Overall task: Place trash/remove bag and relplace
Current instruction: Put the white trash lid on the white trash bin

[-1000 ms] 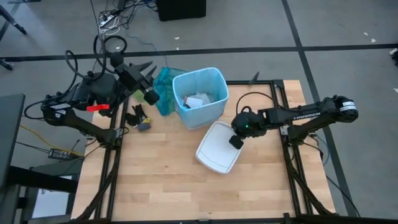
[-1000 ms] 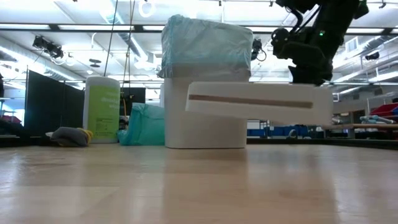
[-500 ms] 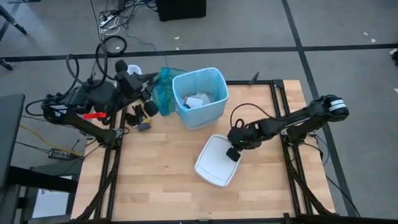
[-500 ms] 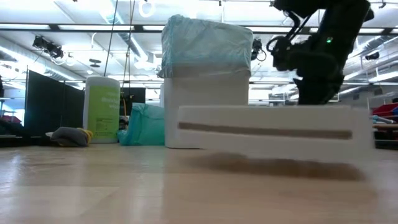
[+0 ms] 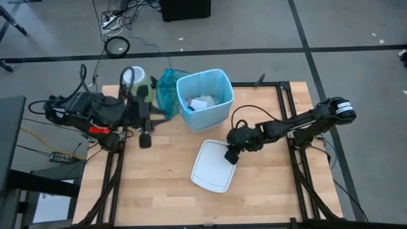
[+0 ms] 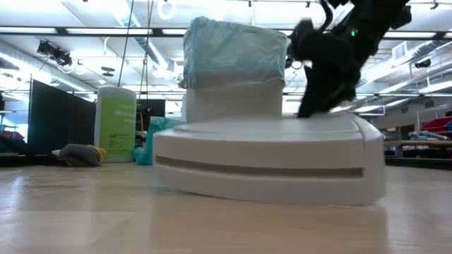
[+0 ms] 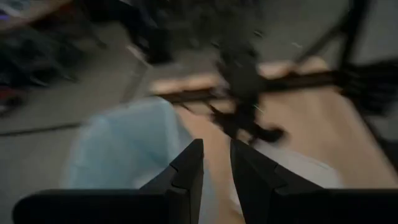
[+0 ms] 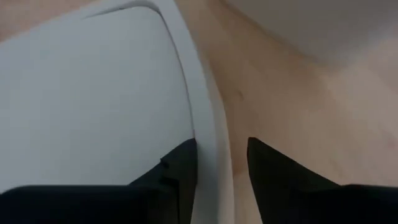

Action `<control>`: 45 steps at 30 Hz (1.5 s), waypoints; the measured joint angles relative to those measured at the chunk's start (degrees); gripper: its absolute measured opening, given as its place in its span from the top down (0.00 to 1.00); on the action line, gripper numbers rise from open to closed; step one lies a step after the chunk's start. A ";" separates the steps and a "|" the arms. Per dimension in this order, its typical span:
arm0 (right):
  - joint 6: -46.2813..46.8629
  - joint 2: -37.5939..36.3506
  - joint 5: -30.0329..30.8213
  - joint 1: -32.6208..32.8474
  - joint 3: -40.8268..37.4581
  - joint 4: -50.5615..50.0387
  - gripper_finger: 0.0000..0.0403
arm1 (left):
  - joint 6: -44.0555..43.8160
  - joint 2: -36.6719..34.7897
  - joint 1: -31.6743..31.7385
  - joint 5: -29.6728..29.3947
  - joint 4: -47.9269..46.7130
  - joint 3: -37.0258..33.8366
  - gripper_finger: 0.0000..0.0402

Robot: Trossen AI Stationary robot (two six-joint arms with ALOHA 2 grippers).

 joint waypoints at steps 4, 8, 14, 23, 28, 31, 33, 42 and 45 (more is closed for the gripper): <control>-4.91 -3.07 -0.20 -0.38 0.02 1.37 0.68 | -4.94 0.14 -1.84 8.53 -7.25 -0.02 0.78; -8.17 -4.90 -0.62 -1.15 0.02 -0.59 0.69 | -10.72 1.68 -2.86 13.36 -9.40 -0.02 0.78; -11.09 -6.08 -1.66 -2.40 0.02 -2.14 0.68 | -11.48 5.08 -6.75 22.08 -11.06 -0.02 0.78; -12.90 -5.78 -8.11 -3.98 0.02 -1.47 0.61 | -13.21 11.53 -8.85 21.83 -12.35 -0.02 0.78; -10.56 -5.76 -8.13 -5.97 0.02 -1.71 0.57 | -9.18 14.51 -8.84 17.43 -12.74 -3.32 0.78; -8.89 -5.76 -8.05 -7.19 0.02 -2.09 0.55 | -11.85 14.90 -8.62 11.78 -10.82 -9.36 0.78; -8.68 -5.76 -7.75 -8.08 0.02 -2.48 0.54 | -14.16 14.47 -8.52 10.81 -4.15 -14.12 0.78; -7.76 -5.52 -5.20 -10.36 0.02 -3.33 0.55 | -20.45 14.02 -9.51 8.30 44.25 -35.12 0.78; -7.40 -4.63 -5.33 -10.51 0.02 -3.75 0.55 | -19.60 14.01 -8.49 2.87 46.85 -38.53 0.78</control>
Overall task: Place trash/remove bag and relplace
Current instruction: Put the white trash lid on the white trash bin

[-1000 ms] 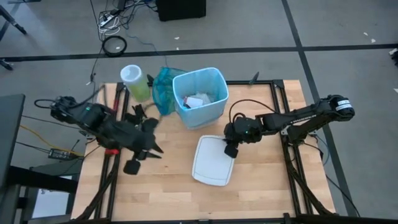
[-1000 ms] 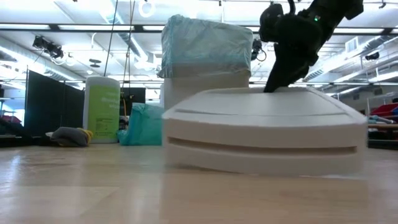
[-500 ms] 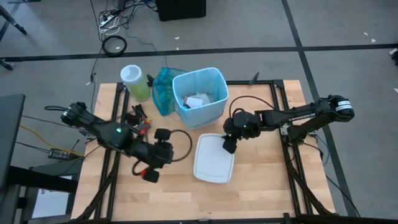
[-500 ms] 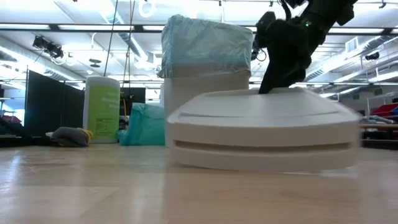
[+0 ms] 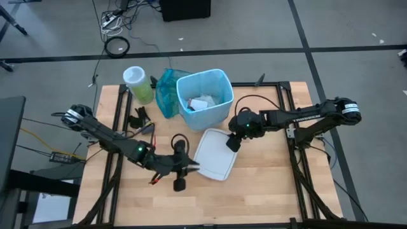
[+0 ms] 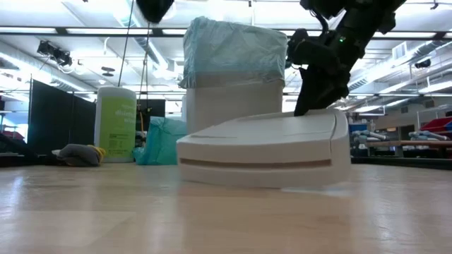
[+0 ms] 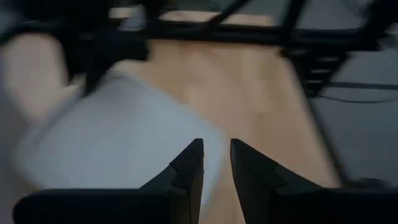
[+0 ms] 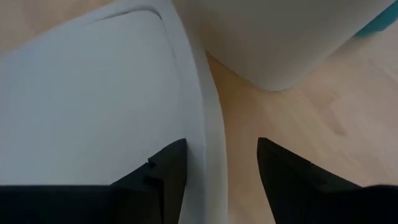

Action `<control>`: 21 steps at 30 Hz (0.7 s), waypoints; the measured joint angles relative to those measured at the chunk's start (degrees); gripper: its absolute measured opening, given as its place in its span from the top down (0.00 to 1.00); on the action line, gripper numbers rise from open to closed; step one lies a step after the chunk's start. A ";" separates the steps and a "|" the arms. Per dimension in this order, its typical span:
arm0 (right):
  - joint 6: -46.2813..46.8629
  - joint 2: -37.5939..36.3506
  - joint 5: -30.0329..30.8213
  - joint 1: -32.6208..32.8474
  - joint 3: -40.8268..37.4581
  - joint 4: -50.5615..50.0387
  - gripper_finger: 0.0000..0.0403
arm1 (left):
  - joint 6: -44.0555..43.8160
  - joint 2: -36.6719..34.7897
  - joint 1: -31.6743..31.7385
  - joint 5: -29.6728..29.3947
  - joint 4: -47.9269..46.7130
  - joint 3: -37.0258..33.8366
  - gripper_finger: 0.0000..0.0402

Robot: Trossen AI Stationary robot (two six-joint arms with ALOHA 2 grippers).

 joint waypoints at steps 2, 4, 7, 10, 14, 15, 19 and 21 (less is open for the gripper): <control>1.11 1.11 -0.02 0.08 0.00 0.36 0.55 | -0.83 0.00 0.90 -4.30 -0.43 -1.81 0.78; 1.83 2.32 -0.06 0.41 0.00 0.35 0.55 | -2.63 0.15 2.21 -8.16 2.48 -3.03 0.78; 3.61 4.50 -0.86 1.25 0.00 2.27 0.55 | -5.71 1.01 4.32 -12.29 14.34 -4.55 0.78; 5.54 6.84 -1.97 2.31 0.00 4.76 0.55 | -3.82 3.77 5.98 -12.96 24.35 -4.78 0.78; 7.13 9.28 -1.74 2.75 0.00 8.48 0.55 | -3.36 7.50 7.00 -11.41 28.28 -4.83 0.78; 7.41 9.64 -1.32 2.75 0.00 9.55 0.55 | -4.39 8.38 7.05 -10.22 27.72 -4.83 0.78; 7.33 10.06 0.65 2.76 0.00 13.40 0.55 | -7.97 12.17 7.00 -5.99 23.25 -4.85 0.78; 7.12 10.07 1.98 3.06 0.00 14.25 0.55 | -9.23 14.02 6.97 -5.90 22.04 -4.85 0.78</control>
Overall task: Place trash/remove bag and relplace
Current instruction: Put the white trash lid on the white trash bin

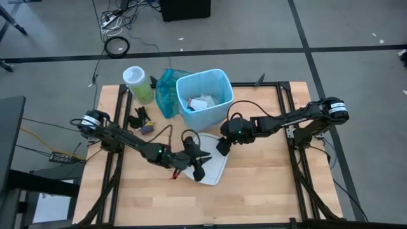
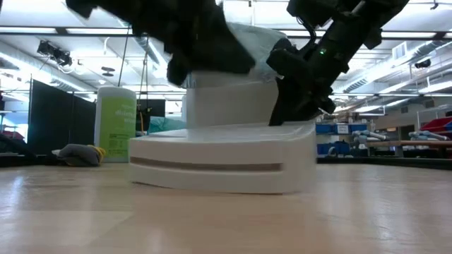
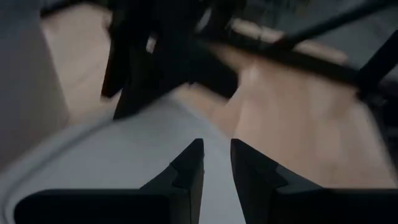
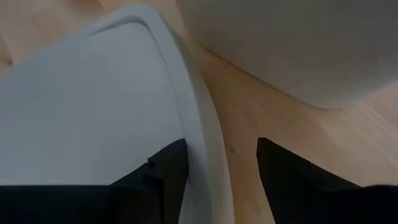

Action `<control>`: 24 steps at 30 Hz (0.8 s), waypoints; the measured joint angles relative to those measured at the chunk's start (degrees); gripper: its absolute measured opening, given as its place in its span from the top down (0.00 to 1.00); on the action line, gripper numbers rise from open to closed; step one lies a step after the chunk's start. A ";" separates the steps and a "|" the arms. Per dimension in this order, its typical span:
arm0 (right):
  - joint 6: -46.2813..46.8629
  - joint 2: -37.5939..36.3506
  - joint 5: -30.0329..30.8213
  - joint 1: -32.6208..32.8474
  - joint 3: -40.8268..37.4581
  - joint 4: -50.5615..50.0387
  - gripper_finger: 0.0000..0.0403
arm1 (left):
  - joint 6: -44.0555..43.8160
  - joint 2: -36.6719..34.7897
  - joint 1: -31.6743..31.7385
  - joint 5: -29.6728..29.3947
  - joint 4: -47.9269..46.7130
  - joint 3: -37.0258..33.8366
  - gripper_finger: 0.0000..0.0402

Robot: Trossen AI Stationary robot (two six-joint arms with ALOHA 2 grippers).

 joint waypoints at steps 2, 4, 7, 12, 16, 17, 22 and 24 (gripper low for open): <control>-0.07 0.01 0.40 0.31 0.00 0.40 0.55 | -0.65 1.92 0.27 -0.07 -0.87 0.00 0.78; -0.06 -0.01 0.79 0.83 0.00 0.60 0.55 | -2.04 3.67 0.32 -0.08 -2.46 0.00 0.78; -0.06 -0.01 1.46 2.56 0.00 0.87 0.55 | -5.30 6.02 0.36 -0.83 -4.62 0.00 0.78; 2.47 0.06 3.75 6.26 -0.02 1.27 0.55 | -9.87 8.62 0.25 -1.10 -5.14 0.16 0.78; 4.47 0.14 5.42 7.91 -0.18 2.06 0.56 | -12.51 9.96 0.29 0.40 -4.99 0.28 0.78; 4.82 0.14 5.35 8.12 -0.24 3.16 0.56 | -13.22 10.03 0.31 1.61 -5.79 0.30 0.78; 2.68 -0.07 4.89 8.72 0.08 12.64 0.56 | -17.27 9.90 0.72 3.68 -11.26 0.26 0.78; 0.02 -0.03 4.77 8.64 0.00 16.57 0.56 | -17.55 9.90 0.78 5.07 -11.23 0.28 0.78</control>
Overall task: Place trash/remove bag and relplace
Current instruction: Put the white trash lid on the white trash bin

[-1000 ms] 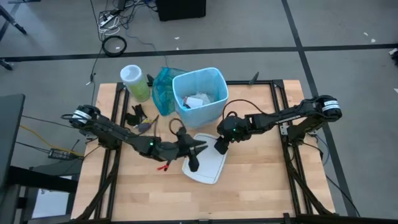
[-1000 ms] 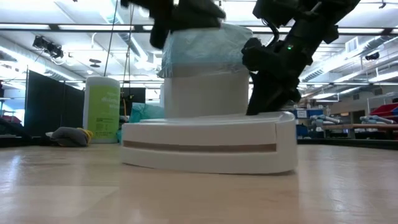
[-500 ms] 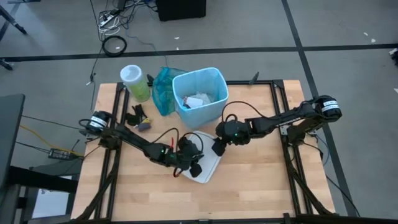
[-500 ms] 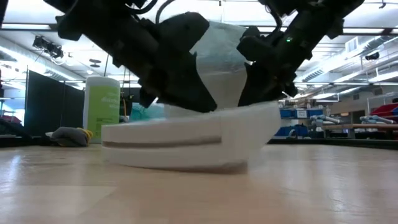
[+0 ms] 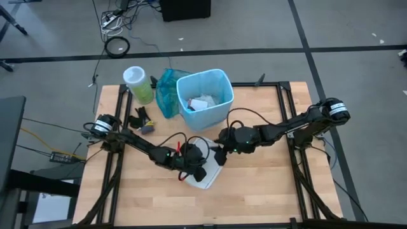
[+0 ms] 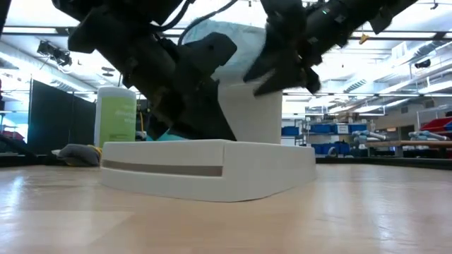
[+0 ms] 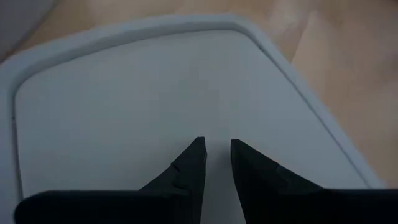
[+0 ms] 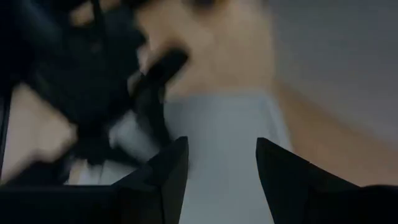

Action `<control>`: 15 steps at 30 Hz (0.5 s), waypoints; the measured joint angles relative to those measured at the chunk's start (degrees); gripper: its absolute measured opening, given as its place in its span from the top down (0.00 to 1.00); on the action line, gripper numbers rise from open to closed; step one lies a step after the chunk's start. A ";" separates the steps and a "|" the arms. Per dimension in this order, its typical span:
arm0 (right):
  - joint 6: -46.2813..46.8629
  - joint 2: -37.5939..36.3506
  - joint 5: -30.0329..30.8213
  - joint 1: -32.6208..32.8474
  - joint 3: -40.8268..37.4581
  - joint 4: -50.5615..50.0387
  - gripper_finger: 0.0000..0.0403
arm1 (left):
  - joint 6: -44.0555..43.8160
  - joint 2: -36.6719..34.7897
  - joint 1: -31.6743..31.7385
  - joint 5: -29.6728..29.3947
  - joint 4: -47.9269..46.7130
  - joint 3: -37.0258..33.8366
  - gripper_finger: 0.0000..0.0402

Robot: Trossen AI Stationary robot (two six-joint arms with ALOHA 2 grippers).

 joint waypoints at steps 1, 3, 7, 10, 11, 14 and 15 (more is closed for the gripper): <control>-1.68 -0.42 -1.03 -0.07 0.09 1.20 0.56 | -0.01 -0.02 0.09 1.49 0.66 -0.02 0.78; -7.23 -1.30 -5.69 -0.45 0.11 1.33 0.56 | 1.45 -0.29 -0.08 4.97 2.54 0.29 0.78; -27.02 -2.05 -22.02 -1.74 0.09 -3.29 0.56 | 5.24 -1.85 -1.88 16.08 6.88 0.09 0.78; -36.90 -2.10 -34.10 -3.29 0.07 -7.56 0.57 | 6.15 -4.77 -2.58 18.46 5.80 0.34 0.78; -40.14 -2.09 -37.24 -3.78 0.07 -9.06 0.57 | 6.48 -5.65 -2.69 18.53 5.51 0.35 0.78; -48.99 -2.10 -44.66 -4.82 0.09 -13.98 0.57 | 8.16 -8.72 -2.83 18.97 -0.11 0.31 0.78; -51.45 -2.09 -46.33 -5.01 0.07 -16.10 0.57 | 8.35 -9.63 -2.89 18.93 -1.43 0.32 0.78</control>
